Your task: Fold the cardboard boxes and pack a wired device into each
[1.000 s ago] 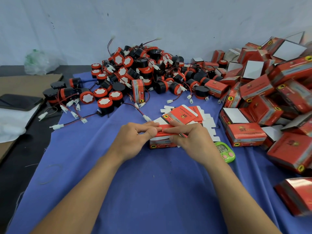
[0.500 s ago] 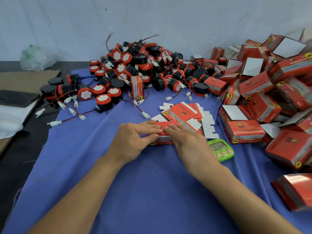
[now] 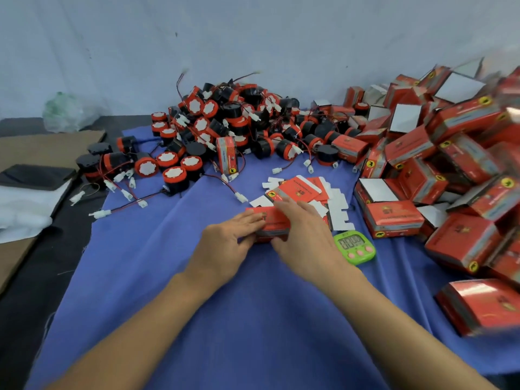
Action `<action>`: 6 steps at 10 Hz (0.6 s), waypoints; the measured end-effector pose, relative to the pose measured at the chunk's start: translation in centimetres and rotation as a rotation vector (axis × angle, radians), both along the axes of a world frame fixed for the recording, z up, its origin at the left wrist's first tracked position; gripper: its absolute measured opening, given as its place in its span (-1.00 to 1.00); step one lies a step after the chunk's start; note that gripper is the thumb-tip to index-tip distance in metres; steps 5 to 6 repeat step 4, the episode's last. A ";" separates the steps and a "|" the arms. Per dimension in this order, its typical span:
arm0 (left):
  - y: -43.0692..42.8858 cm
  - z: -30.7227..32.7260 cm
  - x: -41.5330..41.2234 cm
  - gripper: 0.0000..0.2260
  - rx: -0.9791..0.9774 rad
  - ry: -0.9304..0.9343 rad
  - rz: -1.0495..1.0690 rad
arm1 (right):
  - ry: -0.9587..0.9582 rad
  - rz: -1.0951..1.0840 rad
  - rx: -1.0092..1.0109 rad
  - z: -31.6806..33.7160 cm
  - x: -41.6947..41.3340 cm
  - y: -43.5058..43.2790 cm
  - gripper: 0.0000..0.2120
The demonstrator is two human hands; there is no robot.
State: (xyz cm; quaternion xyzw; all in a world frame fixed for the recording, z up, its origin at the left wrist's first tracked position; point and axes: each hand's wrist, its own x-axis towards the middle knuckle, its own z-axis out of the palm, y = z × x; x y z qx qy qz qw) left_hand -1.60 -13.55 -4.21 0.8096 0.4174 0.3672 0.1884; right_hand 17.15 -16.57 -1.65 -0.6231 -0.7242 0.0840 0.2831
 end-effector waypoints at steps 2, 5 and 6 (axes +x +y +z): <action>-1.2 1.6 0.1 -0.60 -0.195 -0.135 0.075 | -0.013 0.049 -0.380 4.9 2.4 2.7 -0.48; -5.7 4.2 -2.4 -0.51 -0.285 -0.083 0.106 | 1.250 -0.318 0.001 11.6 11.8 3.0 -0.69; -5.7 4.2 -2.4 -0.51 -0.285 -0.083 0.106 | 1.250 -0.318 0.001 11.6 11.8 3.0 -0.69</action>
